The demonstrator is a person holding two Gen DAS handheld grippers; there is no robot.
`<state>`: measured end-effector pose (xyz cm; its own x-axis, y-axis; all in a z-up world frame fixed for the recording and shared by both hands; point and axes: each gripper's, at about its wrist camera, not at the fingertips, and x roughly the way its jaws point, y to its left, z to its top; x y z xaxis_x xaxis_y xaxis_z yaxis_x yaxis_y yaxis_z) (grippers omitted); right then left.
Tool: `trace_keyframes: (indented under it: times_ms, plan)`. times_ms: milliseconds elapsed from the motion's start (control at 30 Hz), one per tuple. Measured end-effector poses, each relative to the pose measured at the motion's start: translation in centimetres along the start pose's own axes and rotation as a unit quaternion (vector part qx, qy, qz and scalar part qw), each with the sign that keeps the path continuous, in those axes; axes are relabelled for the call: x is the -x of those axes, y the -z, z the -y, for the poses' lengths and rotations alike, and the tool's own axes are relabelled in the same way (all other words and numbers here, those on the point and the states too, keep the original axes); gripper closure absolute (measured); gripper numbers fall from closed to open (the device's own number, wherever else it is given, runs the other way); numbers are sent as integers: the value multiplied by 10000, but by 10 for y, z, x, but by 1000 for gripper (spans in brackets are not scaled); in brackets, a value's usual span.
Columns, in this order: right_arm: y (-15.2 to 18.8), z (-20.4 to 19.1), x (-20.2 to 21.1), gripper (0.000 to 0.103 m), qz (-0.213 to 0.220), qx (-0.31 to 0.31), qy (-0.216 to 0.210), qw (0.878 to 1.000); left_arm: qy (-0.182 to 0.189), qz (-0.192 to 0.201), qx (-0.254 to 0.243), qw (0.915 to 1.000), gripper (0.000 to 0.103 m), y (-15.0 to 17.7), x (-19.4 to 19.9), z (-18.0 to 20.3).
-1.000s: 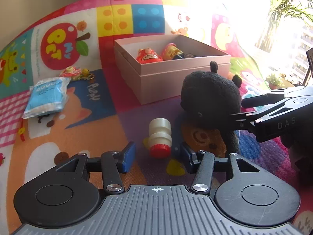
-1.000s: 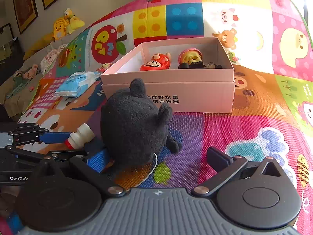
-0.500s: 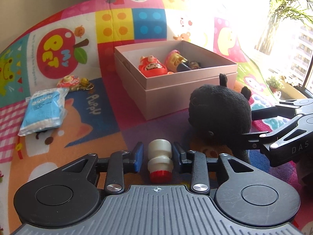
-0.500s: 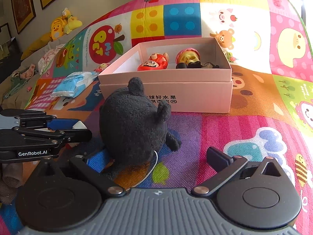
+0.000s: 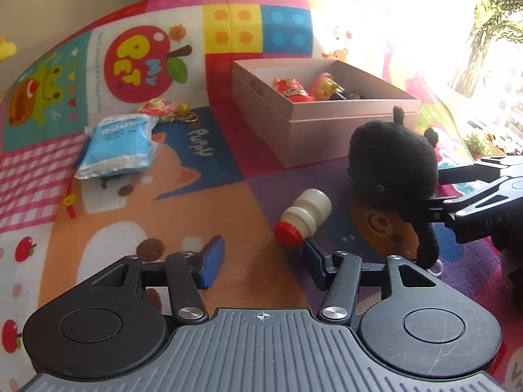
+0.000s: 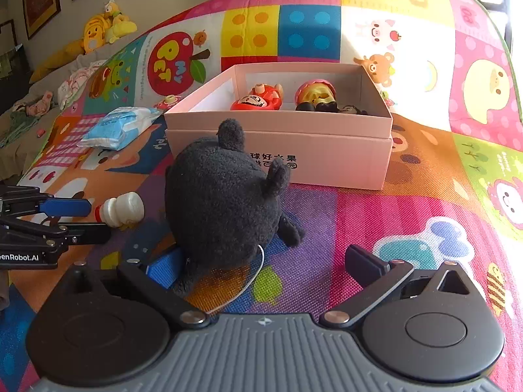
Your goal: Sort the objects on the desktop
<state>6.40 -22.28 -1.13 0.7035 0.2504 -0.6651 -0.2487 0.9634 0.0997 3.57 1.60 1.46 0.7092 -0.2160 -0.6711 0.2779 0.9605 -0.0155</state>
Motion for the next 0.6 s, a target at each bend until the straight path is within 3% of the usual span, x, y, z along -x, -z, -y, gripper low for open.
trace_keyframes:
  times_ms: [133,300,600]
  plan:
    - [1,-3,-1,0,-42,89,77,9999,-157,3,211,9997,42,-2,-2,-5]
    - [1,-5,-2,0,-64,141,127,9998,290,31,327,9990,39,-3,-2,2]
    - [1,-6,-1,0,-60,149,163,9997,577,87,564,9967,40,-8,-9,17]
